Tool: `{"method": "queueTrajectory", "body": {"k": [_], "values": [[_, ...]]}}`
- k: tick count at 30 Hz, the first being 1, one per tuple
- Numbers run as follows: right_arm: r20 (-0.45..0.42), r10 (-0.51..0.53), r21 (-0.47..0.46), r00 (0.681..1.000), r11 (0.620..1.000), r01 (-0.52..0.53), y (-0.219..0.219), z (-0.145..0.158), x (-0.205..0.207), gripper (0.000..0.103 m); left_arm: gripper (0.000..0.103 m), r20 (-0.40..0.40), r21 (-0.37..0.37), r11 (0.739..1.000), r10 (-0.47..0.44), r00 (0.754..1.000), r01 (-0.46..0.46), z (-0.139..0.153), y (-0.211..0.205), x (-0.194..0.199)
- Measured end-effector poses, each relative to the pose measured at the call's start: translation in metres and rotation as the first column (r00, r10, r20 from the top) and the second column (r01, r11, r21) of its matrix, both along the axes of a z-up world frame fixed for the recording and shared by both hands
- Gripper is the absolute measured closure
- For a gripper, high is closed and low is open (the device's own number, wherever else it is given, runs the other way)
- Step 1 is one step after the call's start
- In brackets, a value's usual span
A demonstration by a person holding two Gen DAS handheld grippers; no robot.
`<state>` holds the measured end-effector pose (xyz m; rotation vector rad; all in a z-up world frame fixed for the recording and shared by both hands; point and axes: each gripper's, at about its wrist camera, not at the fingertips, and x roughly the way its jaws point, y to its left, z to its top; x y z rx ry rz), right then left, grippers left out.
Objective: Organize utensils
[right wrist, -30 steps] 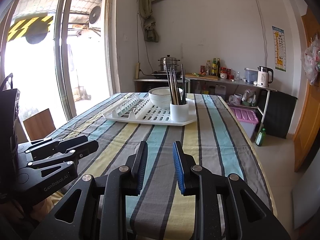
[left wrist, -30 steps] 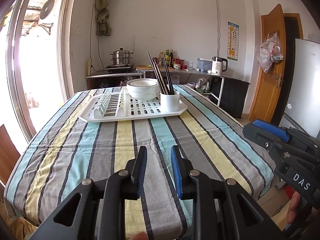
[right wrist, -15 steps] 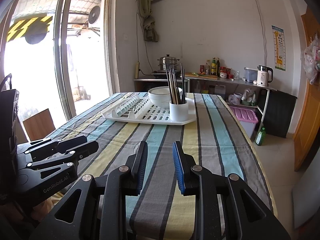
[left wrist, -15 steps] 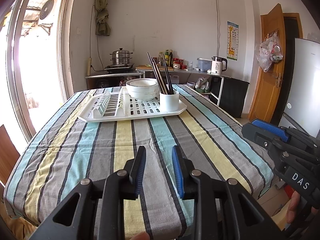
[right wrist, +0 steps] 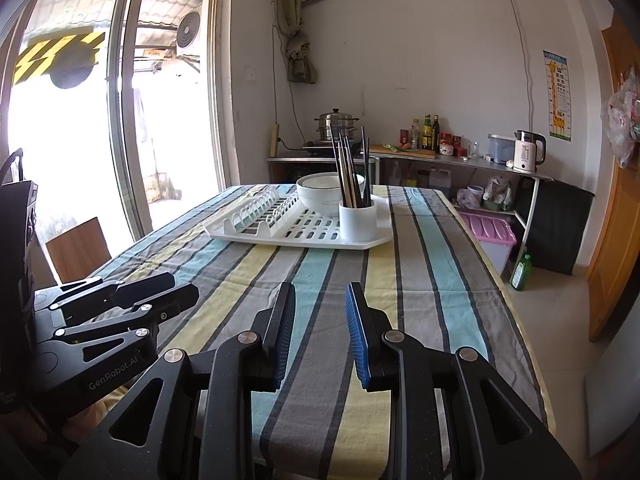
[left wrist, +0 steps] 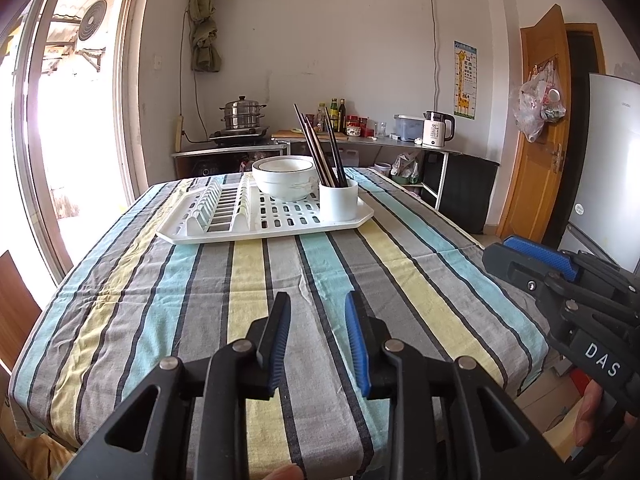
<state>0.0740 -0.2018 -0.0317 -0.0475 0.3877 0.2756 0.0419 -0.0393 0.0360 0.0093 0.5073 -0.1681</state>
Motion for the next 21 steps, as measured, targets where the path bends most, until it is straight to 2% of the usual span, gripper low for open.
{"method": "queueTrajectory", "body": {"k": [21], "values": [[-0.006, -0.004, 0.002, 1.000, 1.000, 0.004, -0.0006, -0.0026, -0.0005, 0.076, 0.073, 0.010, 0.005, 1.000, 0.020, 1.000, -0.020, -0.0012, -0.0001, 0.0002]]}}
